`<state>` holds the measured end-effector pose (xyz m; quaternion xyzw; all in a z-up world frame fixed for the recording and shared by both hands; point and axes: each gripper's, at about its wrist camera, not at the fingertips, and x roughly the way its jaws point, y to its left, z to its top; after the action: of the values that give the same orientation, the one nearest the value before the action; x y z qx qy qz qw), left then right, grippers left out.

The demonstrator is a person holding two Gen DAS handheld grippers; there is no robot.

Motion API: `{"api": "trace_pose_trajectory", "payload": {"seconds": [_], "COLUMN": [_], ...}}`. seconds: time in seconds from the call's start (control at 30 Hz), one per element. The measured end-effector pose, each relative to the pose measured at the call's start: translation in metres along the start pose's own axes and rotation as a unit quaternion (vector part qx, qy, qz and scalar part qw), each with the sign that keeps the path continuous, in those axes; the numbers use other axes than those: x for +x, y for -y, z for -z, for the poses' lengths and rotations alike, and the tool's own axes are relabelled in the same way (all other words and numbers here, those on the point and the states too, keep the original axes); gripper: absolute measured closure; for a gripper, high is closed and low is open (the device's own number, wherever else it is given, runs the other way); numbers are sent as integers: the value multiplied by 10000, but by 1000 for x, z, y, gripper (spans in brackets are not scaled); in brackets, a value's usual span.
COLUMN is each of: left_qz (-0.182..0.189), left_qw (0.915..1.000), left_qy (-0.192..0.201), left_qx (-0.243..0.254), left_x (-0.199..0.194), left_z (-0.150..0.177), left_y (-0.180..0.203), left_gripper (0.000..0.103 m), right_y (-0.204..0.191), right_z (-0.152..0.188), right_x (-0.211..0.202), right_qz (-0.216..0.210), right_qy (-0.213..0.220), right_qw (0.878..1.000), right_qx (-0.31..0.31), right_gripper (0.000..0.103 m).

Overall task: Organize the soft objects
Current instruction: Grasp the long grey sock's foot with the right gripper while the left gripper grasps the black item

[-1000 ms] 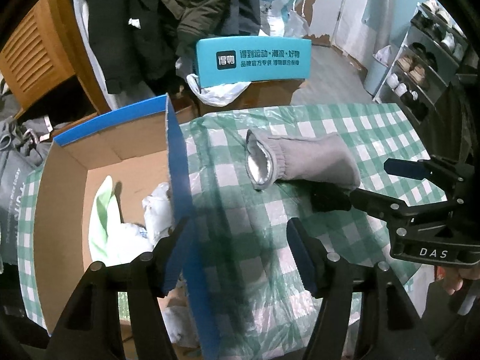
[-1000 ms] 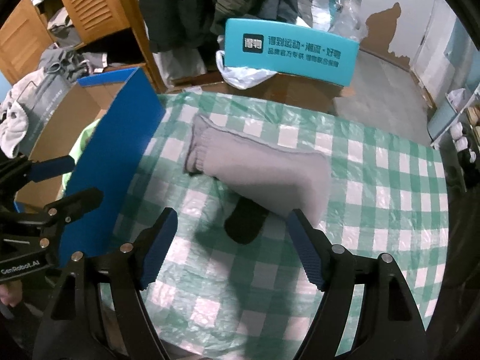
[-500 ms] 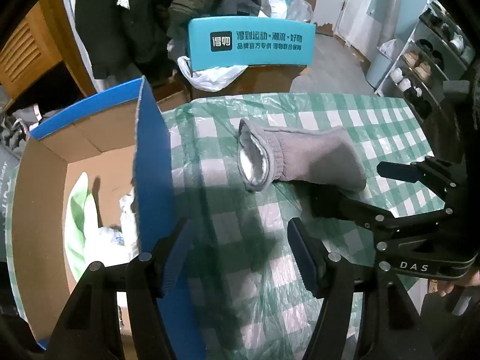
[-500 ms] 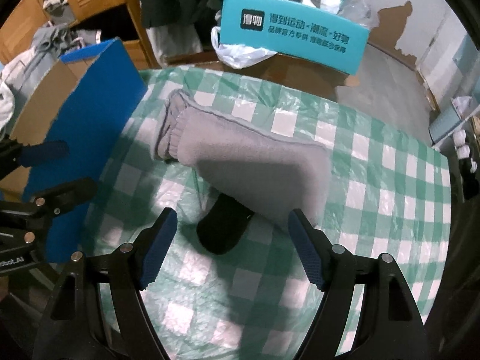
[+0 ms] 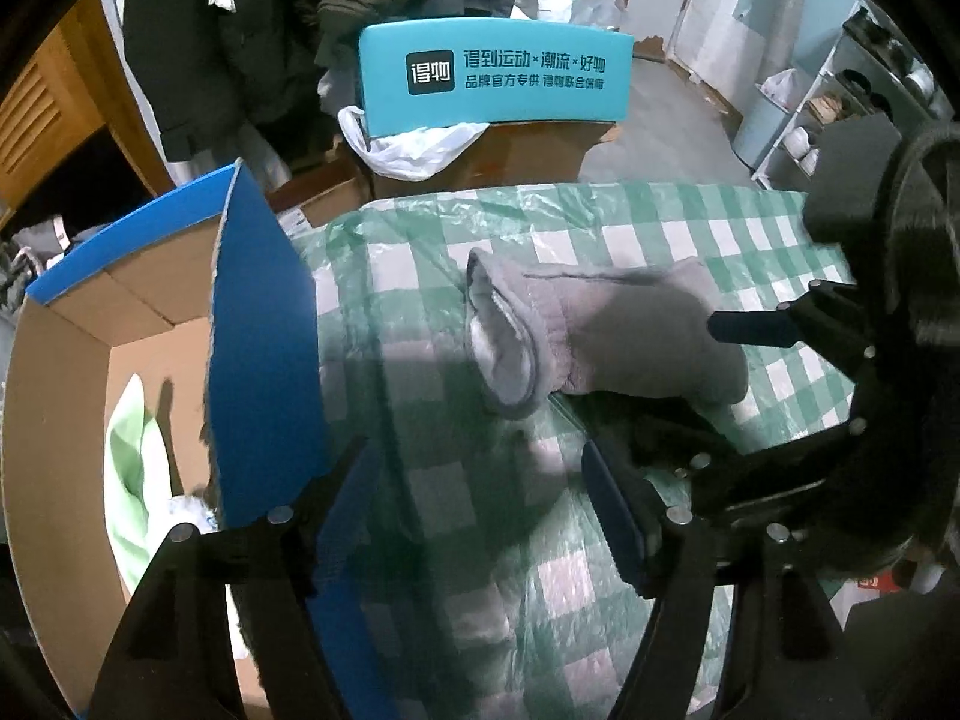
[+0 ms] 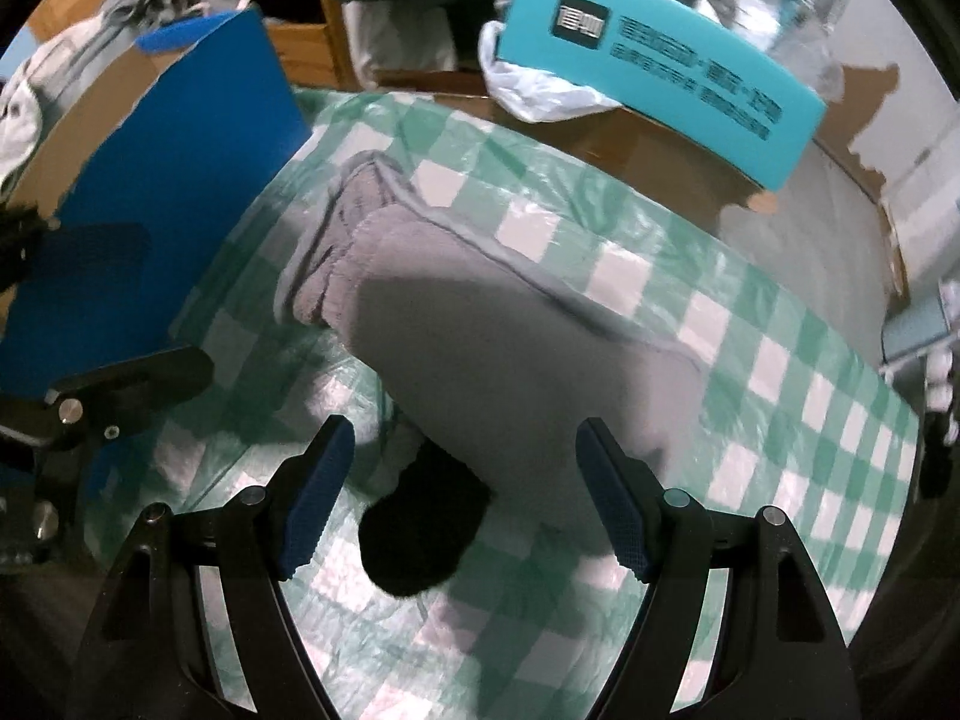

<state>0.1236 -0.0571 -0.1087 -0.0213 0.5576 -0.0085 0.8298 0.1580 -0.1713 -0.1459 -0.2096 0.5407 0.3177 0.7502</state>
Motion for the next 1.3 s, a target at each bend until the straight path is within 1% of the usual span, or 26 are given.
{"api": "trace_pose_trajectory", "payload": {"seconds": [0.1,0.17,0.23,0.37,0.43,0.47,0.53,0.63,0.7,0.8,0.97,1.13,1.3], "left_qz": [-85,-155,-186,-176,-174,-172,-163,-167,-169,-134,-82,-66,18], "left_qw": [9999,9998,9998,9998,9998,9998,9998,9998,9998,9999,9999,9997,9997], "left_qy": [26,27,71,91,82,82,83,78,73,73,90,119,120], "left_qx": [71,104,97,80,74,61,52,70,75,60,88,177,211], "left_x": [4,8,10,13,14,15,14,14,14,11,5,1,-3], "left_z": [-2,-3,-6,-10,-11,-12,-12,-12,-11,-11,-7,-6,-4], "left_y": [3,4,4,2,2,2,2,2,2,2,7,16,28], "left_gripper": [30,30,30,29,29,29,29,28,28,28,28,28,28], "right_y": [-4,-5,-3,3,4,4,5,9,12,17,23,33,50], "right_z": [-3,-5,-8,-12,-13,-13,-12,-10,-9,-7,-5,1,14], "right_x": [5,9,9,10,12,13,15,15,11,2,-13,-28,-43], "right_qz": [72,232,303,233,182,164,83,-86,-97,-160,-73,93,247], "right_qy": [43,82,168,292,287,274,240,237,314,442,635,774,776], "right_qw": [9999,9996,9992,9992,9994,9994,9996,9996,9993,9983,9965,9938,9901], "right_qx": [-81,-165,-178,-104,-103,-108,-84,85,181,333,531,794,1147], "right_gripper": [27,27,27,29,43,46,59,73,80,83,85,85,86]}}
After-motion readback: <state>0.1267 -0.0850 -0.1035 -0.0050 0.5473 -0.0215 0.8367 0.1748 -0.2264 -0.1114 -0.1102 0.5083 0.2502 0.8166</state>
